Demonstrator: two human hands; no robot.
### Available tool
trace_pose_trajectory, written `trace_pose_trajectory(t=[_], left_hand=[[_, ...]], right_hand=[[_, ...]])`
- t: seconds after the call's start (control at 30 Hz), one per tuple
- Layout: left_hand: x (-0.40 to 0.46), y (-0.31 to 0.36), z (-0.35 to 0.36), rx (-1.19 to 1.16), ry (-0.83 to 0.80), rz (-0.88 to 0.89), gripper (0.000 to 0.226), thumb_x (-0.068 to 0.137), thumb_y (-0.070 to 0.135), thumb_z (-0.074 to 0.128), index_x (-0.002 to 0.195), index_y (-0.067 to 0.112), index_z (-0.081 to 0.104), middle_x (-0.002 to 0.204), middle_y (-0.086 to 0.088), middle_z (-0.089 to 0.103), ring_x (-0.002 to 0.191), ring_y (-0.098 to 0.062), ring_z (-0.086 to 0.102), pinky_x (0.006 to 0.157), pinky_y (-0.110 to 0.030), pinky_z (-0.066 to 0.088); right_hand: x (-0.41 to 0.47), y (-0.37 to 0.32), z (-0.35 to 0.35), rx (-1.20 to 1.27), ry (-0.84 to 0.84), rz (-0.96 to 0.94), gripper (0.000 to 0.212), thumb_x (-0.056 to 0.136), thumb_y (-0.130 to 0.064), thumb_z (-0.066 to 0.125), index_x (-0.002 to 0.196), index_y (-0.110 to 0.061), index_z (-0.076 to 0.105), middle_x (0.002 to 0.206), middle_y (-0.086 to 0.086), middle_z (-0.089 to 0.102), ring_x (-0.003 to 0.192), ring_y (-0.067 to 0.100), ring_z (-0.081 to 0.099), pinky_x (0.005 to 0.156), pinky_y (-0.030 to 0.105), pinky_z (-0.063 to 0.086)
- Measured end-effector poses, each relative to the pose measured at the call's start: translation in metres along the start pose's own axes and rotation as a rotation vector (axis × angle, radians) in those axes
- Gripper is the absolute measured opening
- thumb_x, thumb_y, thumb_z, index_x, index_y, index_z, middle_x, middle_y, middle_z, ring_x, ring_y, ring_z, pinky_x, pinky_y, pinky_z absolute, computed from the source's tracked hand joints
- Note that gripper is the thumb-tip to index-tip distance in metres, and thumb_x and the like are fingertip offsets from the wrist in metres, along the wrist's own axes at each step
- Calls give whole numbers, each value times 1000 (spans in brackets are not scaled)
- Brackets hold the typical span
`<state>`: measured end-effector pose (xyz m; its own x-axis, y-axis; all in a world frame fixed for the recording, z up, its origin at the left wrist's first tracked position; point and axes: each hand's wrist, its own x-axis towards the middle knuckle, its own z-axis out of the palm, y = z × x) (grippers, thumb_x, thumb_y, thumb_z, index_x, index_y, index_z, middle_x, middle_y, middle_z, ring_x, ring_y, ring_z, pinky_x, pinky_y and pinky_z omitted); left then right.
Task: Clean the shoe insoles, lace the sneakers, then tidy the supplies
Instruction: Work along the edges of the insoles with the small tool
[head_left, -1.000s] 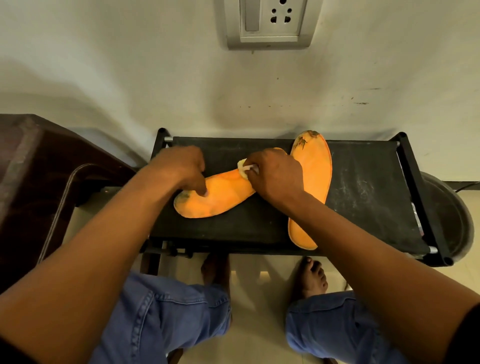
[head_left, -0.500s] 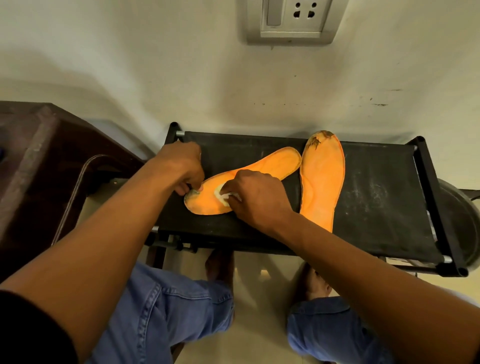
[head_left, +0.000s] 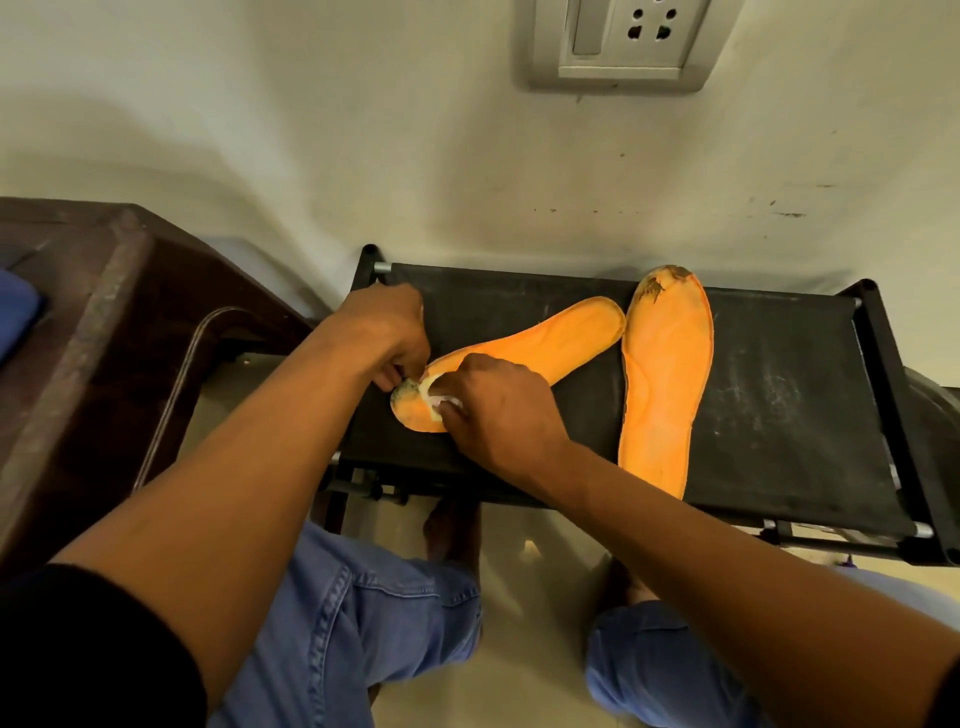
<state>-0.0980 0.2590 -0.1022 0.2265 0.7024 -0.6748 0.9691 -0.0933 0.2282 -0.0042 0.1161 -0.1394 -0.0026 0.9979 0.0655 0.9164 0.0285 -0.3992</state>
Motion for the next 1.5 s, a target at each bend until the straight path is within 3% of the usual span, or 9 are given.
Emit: trace_pose_trajectory(t=[0.13,0.23,0.47,0.7,0.77,0.93,1.2,1.4,1.5], left_hand=[[1,1,1,3,-5,-2,20,80,1,83,97,0,72,84,-16,77,76,-26,77,78,-42,64],[1,0,0,-3,-27,-2,25,78,4,85,99,-1,72,86,-16,77,78,-26,77,81,-43,63],[3,0,0,31,15,3,22,81,-6,77,100,3,70,88,-17,76,74,-27,77,77,-42,64],[0,1,2,52,-38,-2,26,80,-7,80,104,0,71,97,-20,74,81,-29,76,81,-43,63],[0,0,1,53,-32,-7,25,80,-6,80,102,0,72,94,-19,75,80,-29,76,80,-43,64],[-2,-1,1,25,-40,-10,25,80,-4,81,101,0,69,91,-18,75,80,-27,76,80,-44,64],[-2,-1,2,43,-41,-7,26,80,-3,82,103,-2,71,91,-19,75,80,-27,76,79,-44,64],[0,-1,1,65,-27,1,26,78,-4,82,100,1,70,86,-18,76,76,-28,77,77,-44,64],[-2,1,1,69,-32,-1,25,79,-4,81,101,0,70,90,-19,75,79,-28,77,78,-44,64]], right_hand=[[9,8,-1,-66,69,117,21,95,-33,60,108,-26,74,102,1,69,89,23,65,62,32,45],[15,13,-2,-65,110,208,19,96,-30,60,105,-25,75,99,2,67,87,24,63,59,32,42],[9,-15,11,14,86,112,22,93,-36,64,101,-20,76,97,3,71,82,23,66,64,35,52],[18,10,-7,-64,94,203,18,97,-33,59,105,-24,73,101,0,68,89,21,63,62,32,44],[14,9,-8,-36,77,163,20,96,-31,60,108,-22,74,103,2,69,90,22,64,66,33,49],[-6,-4,-8,-54,-31,-29,25,95,-32,61,116,-24,71,106,2,67,93,23,63,66,31,43],[8,54,-28,-148,93,287,23,96,-30,59,112,-24,74,109,2,71,96,22,65,69,32,49],[-8,29,-24,-53,-72,5,29,98,-32,59,123,-25,70,114,3,68,101,23,63,75,30,49],[-6,34,-23,-125,-48,34,27,97,-35,60,120,-26,69,111,1,67,97,22,64,71,31,49]])
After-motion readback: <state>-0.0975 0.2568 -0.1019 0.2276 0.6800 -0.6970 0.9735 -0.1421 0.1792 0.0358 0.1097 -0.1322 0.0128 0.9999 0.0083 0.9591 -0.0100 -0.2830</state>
